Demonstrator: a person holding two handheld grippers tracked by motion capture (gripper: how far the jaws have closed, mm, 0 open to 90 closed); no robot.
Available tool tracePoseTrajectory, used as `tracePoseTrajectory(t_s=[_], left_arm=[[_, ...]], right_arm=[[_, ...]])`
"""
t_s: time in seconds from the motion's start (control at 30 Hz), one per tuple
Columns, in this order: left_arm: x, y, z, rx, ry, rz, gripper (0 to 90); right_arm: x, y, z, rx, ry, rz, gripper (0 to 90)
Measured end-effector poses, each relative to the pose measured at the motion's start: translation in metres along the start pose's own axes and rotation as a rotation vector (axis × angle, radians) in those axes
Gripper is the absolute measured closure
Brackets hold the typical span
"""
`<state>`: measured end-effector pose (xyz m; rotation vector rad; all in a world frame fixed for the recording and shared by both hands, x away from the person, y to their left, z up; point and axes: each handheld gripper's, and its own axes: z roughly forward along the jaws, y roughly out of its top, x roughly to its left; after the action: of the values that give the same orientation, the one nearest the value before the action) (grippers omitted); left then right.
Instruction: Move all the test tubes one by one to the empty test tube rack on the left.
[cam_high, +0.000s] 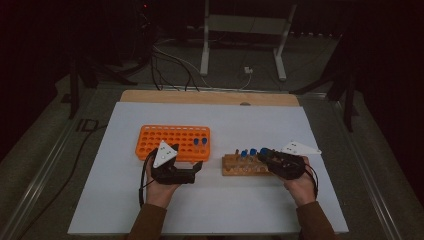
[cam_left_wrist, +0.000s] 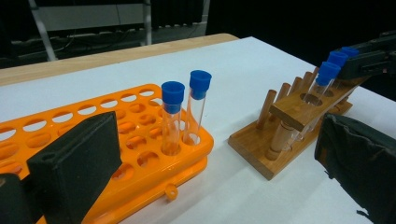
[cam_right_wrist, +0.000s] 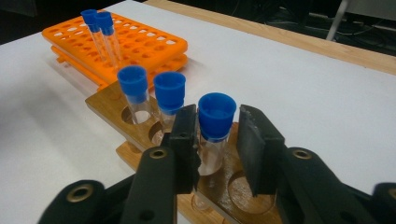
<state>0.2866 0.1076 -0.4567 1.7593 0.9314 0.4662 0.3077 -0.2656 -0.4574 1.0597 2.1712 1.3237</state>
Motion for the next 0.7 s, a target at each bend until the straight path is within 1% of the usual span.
tracePoseTrajectory(t_s=[0.1, 0.17, 0.23, 0.4, 0.53, 0.7], left_arm=[[0.0005, -0.0001, -0.0001, 0.001, 0.003, -0.004, 1.0], [0.0005, -0.0001, -0.0001, 0.001, 0.003, -0.004, 1.0], [0.0002, -0.0001, -0.0002, 0.001, 0.004, -0.006, 1.0], [0.0006, -0.0003, -0.0002, 0.002, 0.008, -0.011, 1.0], [-0.0007, 0.0, -0.0006, -0.004, 0.006, -0.011, 1.0], [-0.0022, 0.0001, 0.0003, -0.006, 0.002, -0.008, 1.0]], right_arm=[[0.0004, -0.0005, 0.002, -0.002, 0.003, 0.007, 72.4], [0.0017, -0.0013, 0.004, 0.007, 0.0, 0.003, 74.7], [0.0024, -0.0025, 0.0061, 0.014, 0.007, 0.001, 76.1], [0.0057, -0.0028, 0.0082, 0.013, -0.002, -0.012, 76.4], [0.0047, -0.0039, 0.0082, 0.007, 0.001, 0.004, 76.5], [0.0059, -0.0039, 0.0079, 0.007, -0.009, 0.004, 77.0]])
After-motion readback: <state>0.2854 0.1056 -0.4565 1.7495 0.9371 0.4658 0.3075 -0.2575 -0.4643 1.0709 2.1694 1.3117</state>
